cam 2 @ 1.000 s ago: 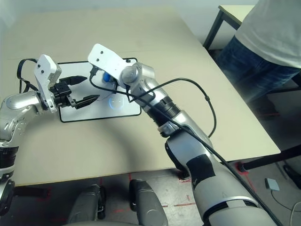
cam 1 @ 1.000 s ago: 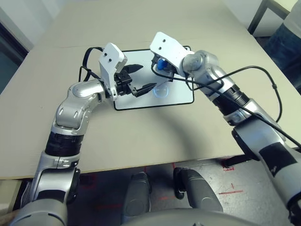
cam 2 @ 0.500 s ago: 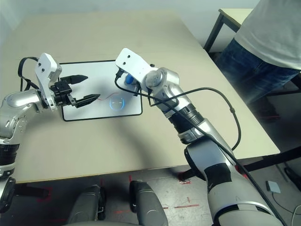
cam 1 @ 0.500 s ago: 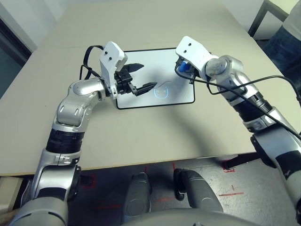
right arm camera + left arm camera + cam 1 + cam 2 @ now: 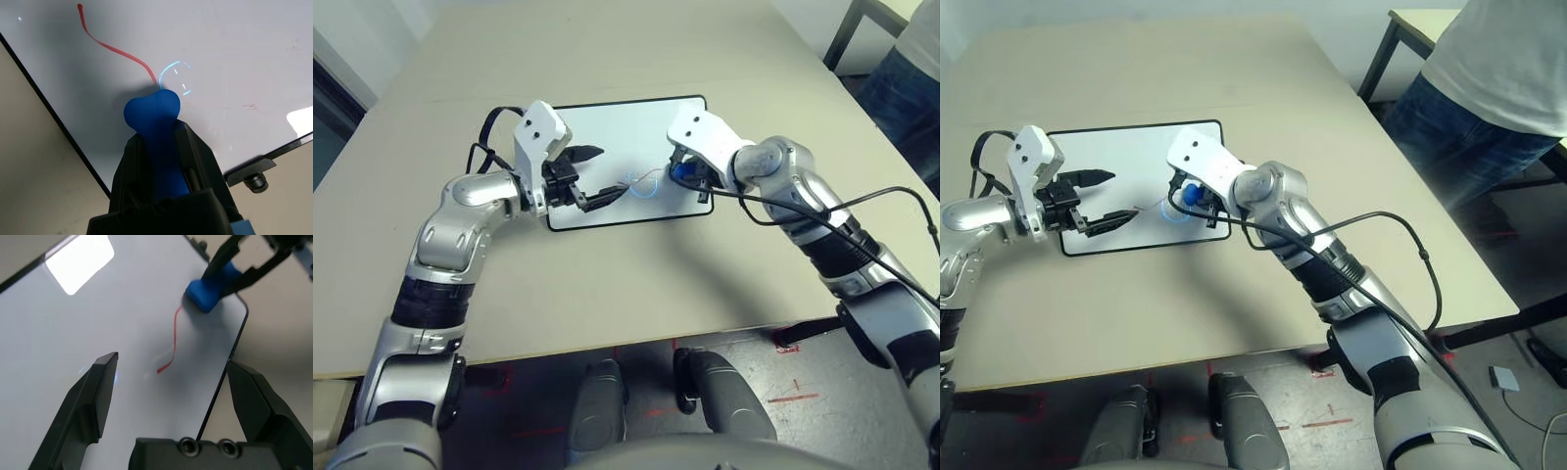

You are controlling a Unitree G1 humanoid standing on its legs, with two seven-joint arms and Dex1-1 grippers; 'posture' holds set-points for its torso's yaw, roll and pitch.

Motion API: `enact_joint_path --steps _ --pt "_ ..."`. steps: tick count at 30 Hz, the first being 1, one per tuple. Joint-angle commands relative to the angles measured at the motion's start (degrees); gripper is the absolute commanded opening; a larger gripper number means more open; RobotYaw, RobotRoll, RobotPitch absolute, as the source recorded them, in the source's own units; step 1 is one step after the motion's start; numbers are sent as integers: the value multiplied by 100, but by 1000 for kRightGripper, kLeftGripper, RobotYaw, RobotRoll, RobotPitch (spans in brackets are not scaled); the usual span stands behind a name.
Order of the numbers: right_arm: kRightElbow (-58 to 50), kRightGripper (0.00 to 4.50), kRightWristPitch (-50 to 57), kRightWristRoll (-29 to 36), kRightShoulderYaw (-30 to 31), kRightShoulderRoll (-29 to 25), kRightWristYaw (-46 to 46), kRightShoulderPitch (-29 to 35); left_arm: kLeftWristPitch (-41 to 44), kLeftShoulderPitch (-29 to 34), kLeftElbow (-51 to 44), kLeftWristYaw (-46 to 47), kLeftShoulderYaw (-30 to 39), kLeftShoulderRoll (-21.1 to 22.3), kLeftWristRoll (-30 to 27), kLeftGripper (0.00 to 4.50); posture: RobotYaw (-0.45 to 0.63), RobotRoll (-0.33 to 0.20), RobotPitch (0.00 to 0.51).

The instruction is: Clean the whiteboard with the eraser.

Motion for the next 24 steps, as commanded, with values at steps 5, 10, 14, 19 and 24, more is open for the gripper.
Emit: enact_joint_path --steps 5,10,14,19,24 --pt "435 797 -553 -378 235 45 -208 -107 -121 257 -115 -31 40 118 133 4500 16 0 147" --pt "748 797 -789 -608 273 17 -319 -204 -28 353 -253 57 101 100 101 4500 25 0 147" --pt "994 797 -912 -715 295 97 -391 -266 40 365 -315 132 120 62 66 4500 31 0 147" --pt "1198 797 -1002 -783 349 390 -407 -329 98 348 -357 176 121 42 35 4500 38 0 149" --pt "1268 797 -1086 -844 368 615 -380 -301 113 318 -322 181 134 39 26 4500 41 0 152"
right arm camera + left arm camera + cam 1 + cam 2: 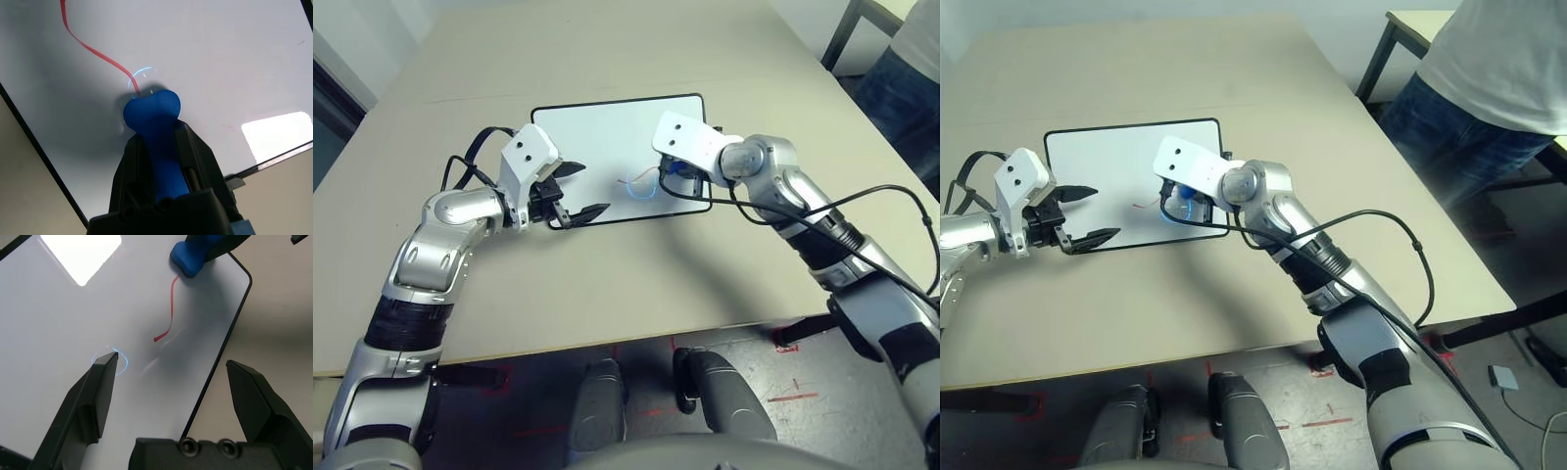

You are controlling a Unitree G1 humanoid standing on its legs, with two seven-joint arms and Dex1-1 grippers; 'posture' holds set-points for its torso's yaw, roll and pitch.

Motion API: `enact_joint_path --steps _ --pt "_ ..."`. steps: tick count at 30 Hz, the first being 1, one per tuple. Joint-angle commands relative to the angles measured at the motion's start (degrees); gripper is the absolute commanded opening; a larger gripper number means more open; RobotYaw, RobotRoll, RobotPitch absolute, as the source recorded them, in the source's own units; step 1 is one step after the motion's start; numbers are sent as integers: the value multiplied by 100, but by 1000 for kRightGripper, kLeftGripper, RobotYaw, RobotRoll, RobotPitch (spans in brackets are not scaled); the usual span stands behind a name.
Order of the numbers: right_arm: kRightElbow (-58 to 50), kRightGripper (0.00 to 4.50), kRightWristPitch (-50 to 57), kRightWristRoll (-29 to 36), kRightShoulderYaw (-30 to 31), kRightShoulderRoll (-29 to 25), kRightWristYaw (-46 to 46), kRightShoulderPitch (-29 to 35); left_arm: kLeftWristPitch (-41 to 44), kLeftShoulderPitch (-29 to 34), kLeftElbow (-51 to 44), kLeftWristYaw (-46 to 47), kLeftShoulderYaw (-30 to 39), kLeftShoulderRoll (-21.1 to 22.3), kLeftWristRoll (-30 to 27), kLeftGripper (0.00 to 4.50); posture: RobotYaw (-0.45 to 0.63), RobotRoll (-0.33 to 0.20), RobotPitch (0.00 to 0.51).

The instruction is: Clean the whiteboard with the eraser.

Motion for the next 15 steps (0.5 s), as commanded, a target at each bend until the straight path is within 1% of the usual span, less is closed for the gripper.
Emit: enact_joint_path --steps 1,10,15 --pt "216 797 -47 -77 181 168 27 50 33 28 -42 5 68 -10 -41 4500 41 0 152" --pt "583 797 -231 -194 231 532 -10 -79 57 45 -49 52 49 -65 -46 4500 45 0 163" --pt "936 797 -399 -251 272 844 -84 -200 93 47 -66 75 59 -78 -46 4500 63 0 171"
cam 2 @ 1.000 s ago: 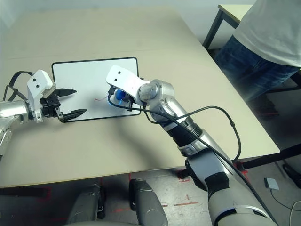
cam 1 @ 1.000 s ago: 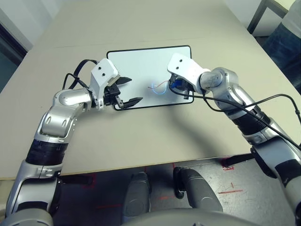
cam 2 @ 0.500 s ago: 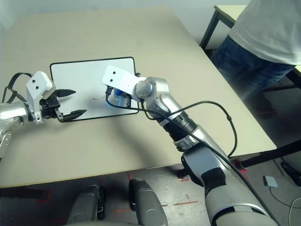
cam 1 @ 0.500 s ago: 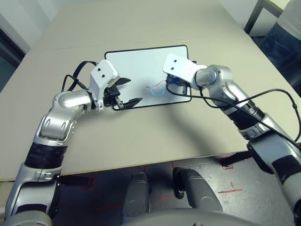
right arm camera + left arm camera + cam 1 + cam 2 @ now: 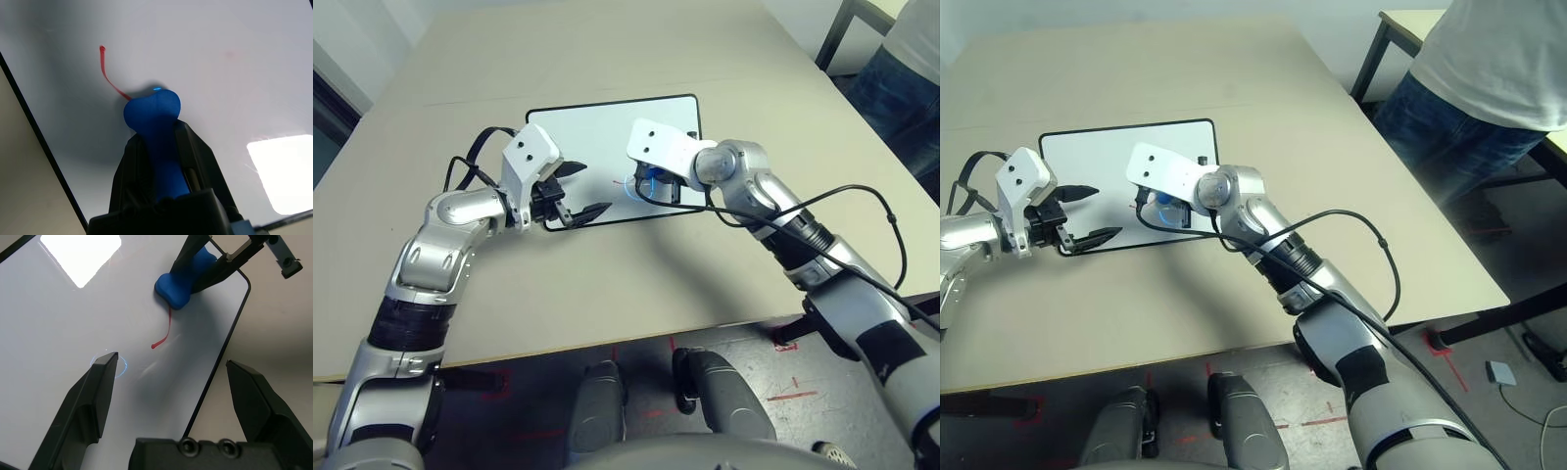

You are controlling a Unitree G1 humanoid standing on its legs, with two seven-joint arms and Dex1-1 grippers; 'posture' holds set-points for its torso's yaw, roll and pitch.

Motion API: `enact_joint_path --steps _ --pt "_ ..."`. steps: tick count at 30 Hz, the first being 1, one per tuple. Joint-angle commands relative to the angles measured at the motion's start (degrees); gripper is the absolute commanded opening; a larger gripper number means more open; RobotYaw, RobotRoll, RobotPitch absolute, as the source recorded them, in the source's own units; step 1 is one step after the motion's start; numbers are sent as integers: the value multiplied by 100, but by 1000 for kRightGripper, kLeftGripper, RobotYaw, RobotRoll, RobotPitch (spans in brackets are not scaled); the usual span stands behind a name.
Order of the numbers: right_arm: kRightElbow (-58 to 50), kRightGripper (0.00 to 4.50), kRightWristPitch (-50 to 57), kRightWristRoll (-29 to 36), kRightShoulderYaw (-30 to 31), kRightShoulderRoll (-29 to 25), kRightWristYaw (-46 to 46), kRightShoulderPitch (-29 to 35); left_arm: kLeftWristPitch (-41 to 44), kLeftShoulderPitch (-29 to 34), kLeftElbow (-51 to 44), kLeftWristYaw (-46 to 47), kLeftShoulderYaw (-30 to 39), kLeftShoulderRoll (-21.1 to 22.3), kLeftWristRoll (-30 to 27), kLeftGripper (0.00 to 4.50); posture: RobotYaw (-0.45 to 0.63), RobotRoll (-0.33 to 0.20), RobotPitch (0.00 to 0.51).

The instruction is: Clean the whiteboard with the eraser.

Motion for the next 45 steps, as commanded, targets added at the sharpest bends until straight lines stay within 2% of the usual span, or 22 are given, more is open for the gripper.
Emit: enact_joint_path --steps 1,12,18,37,45 --pt "413 797 -85 -80 245 211 -45 1 72 50 -72 20 58 -8 -40 4500 63 0 171" --pt "1130 797 -418 -211 415 730 -292 -65 158 93 -142 58 134 -3 -64 4500 81 0 179" --pt "1444 797 -499 -225 392 832 -462 -151 179 87 -156 59 147 -17 -90 4500 78 0 180" --pt "588 787 0 -335 147 -477 -268 403 17 -257 212 -36 -97 -174 -40 4500 -2 0 172" --pt "-132 786 464 -273 -34 -1071 11 637 -49 -334 317 -103 -154 -192 -28 4500 -25 0 170"
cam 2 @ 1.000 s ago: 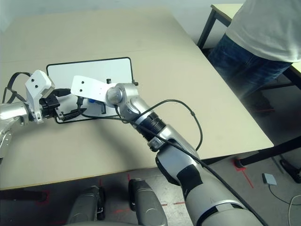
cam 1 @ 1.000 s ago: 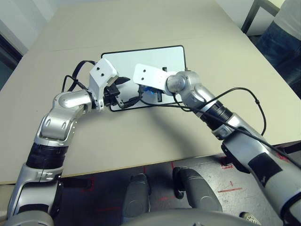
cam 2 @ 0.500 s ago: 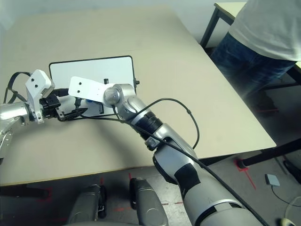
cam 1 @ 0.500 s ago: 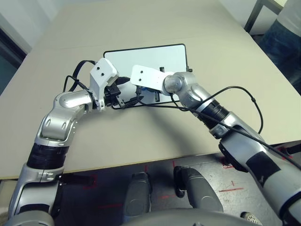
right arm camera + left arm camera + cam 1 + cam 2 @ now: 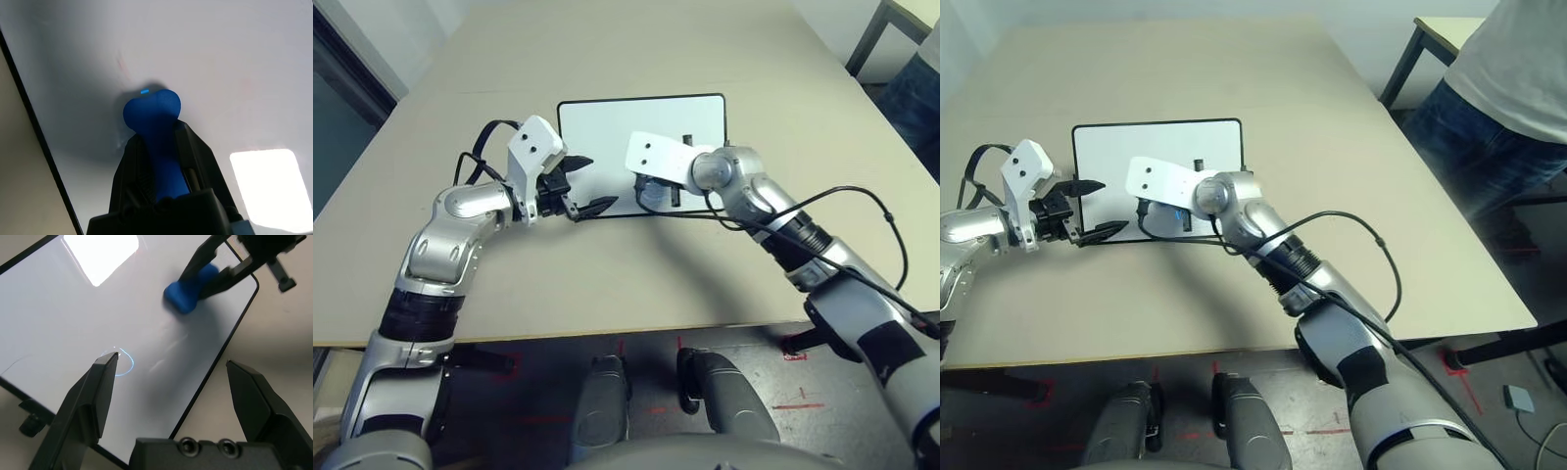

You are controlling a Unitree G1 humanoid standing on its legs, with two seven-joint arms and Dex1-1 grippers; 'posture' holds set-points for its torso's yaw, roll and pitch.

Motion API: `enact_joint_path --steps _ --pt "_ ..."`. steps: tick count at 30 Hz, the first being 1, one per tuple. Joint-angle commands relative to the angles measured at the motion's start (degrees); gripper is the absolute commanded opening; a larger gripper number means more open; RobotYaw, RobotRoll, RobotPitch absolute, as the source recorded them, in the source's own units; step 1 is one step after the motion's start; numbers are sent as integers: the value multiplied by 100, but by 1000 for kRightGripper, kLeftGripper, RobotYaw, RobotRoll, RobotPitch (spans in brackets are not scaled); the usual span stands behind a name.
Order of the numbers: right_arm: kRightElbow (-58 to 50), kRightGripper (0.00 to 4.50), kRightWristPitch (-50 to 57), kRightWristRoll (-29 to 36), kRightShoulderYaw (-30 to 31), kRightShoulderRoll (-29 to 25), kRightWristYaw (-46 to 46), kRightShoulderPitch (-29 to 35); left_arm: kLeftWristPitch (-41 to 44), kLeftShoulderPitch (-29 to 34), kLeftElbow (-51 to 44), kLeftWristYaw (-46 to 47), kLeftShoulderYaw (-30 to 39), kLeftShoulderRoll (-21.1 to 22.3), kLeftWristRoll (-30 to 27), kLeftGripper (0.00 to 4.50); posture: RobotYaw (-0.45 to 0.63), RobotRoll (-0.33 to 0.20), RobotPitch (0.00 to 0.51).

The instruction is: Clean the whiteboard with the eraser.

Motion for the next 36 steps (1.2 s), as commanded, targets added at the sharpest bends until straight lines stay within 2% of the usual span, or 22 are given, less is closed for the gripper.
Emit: enact_joint_path --steps 1,6,11,18,24,36 --pt "88 786 571 -194 -68 -351 186 355 -67 -28 64 -73 -96 -14 68 4500 -30 0 169" --pt "-281 785 759 -174 -135 -673 315 505 -114 -116 166 -125 -135 -38 98 4500 -42 0 165" --pt "-408 784 891 -144 -85 -630 303 534 -166 -188 248 -153 -176 -85 124 4500 -43 0 162" --pt "-330 784 947 -137 105 -134 192 501 -169 -204 254 -186 -147 -89 150 4500 -23 0 163" --pt "184 784 737 -238 285 557 -8 247 -109 -131 178 -143 -87 -88 136 4500 -4 0 168" --pt "1037 782 304 -339 412 1364 -298 -255 -109 90 148 -91 14 20 139 4500 2 0 172"
